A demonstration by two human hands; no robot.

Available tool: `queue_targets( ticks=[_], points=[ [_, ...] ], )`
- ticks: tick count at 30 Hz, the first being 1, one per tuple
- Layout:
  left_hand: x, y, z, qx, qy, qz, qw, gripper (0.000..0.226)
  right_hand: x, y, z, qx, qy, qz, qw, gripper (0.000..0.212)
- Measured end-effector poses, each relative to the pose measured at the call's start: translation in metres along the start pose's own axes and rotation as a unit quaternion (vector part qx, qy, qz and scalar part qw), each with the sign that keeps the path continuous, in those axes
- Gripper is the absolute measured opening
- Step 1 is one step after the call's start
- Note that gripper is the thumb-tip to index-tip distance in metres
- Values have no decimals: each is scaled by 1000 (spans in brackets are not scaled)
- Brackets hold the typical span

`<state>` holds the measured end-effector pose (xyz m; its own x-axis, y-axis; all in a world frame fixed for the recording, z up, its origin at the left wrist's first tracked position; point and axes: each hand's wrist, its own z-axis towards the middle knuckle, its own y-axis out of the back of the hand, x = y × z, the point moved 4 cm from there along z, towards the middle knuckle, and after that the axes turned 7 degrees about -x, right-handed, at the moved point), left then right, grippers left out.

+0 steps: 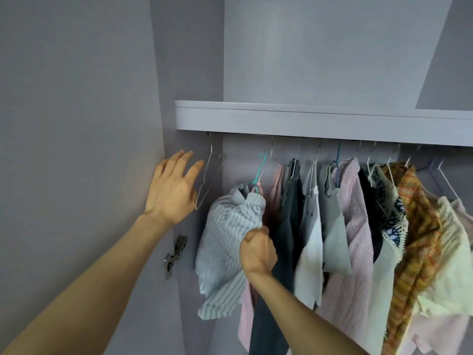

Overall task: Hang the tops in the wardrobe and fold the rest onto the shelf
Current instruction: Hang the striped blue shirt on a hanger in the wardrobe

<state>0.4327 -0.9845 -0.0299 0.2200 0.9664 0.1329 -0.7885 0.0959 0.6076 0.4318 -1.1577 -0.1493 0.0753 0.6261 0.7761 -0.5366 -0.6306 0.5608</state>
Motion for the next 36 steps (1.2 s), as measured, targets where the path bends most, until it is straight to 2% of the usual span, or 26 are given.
queue_targets(
  ticks=[1, 5, 10, 15, 22, 27, 31, 33, 36],
  points=[
    [0, 1, 0, 4, 4, 0, 1000, 59, -4, 3, -2, -15, 0, 2, 1000, 11],
    [0, 4, 1, 21, 23, -19, 999, 57, -3, 0, -22, -41, 49, -13, 998, 24],
    [0, 10, 0, 24, 32, -33, 999, 56, 15, -16, -36, 48, 110, -75, 990, 27],
    [0, 14, -3, 32, 31, -35, 998, 57, 29, -18, -25, 92, 68, -47, 992, 30],
    [-1, 15, -4, 40, 34, -39, 998, 55, 44, -16, -18, 106, 35, -5, 994, 24],
    [-1, 16, -3, 28, 46, -69, 996, 57, 66, -22, -5, 79, 45, 7, 996, 25],
    [1, 12, 3, -4, 56, -86, 995, 59, 76, -25, 17, 16, 62, 26, 998, 27],
    [2, 5, 7, -30, 52, -76, 995, 61, 76, -33, 27, -14, 74, 23, 997, 28],
    [-1, -9, 16, -21, 40, -39, 998, 67, 72, -43, 44, -30, 77, 6, 997, 32]
  ],
)
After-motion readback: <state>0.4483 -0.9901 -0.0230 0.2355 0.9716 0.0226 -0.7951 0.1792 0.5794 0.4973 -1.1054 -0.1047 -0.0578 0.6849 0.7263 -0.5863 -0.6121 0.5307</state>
